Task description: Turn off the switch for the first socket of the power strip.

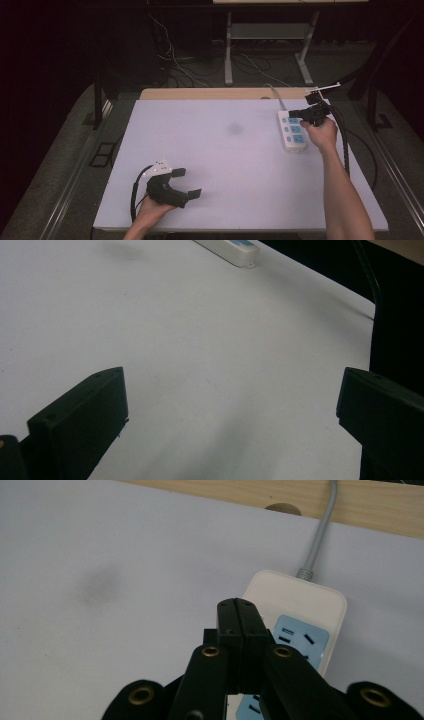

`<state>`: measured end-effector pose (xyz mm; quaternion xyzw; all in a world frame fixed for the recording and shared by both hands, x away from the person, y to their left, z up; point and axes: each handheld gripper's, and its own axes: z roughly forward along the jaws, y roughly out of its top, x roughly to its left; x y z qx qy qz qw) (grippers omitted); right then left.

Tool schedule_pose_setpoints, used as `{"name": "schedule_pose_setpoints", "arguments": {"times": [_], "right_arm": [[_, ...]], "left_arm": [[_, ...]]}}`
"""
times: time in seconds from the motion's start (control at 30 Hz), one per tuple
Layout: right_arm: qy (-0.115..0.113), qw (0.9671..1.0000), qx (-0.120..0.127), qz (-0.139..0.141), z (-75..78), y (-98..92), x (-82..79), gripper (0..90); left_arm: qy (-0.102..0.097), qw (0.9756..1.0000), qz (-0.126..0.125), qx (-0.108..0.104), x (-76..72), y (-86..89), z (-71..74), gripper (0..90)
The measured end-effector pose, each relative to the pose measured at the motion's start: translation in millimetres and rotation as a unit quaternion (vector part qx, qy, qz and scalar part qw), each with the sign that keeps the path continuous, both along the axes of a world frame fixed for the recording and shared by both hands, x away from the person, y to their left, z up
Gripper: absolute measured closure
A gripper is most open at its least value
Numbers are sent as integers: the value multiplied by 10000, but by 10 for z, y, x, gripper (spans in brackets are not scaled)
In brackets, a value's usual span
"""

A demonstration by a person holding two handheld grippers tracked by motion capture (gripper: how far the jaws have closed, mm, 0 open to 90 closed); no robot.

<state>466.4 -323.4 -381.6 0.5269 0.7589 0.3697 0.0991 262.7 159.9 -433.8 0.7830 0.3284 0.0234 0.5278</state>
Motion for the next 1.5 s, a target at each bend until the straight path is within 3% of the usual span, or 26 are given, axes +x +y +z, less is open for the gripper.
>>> {"name": "schedule_pose_setpoints", "arguments": {"times": [0.3,0.7,1.07,1.17,1.23,1.27,1.3,1.33,1.4,1.47,1.5], "right_arm": [[-27,10000,44,-6,87,-20,-142,900],[-156,9996,107,191,198,74,-415,900],[-280,9986,323,319,299,130,-619,870],[-329,9981,419,320,330,152,-684,810],[-408,9978,454,245,369,176,-762,693],[-408,9978,454,245,369,176,-762,693],[-496,9970,533,270,386,186,-812,610],[-496,9970,533,270,386,186,-812,610],[-558,9961,642,240,398,199,-892,491],[-573,9960,650,235,400,206,-917,442],[-579,9960,632,235,403,223,-965,347]], "left_arm": [[11,10000,-12,-14,3,-7,-3,0],[-11,10000,-7,-33,-10,-6,3,0],[-15,10000,-17,-20,-19,-14,5,0],[-5,10000,-5,-33,-21,-13,5,0],[-9,10000,-5,-36,-21,-14,6,0],[-4,10000,4,-41,-23,-14,6,0],[-8,10000,7,-44,-23,-14,7,0],[-8,10000,7,-44,-23,-14,7,0],[-7,10000,6,-40,-24,-15,6,0],[-11,10000,3,-40,-25,-18,6,0],[-12,10000,3,-40,-25,-19,6,0]]}}
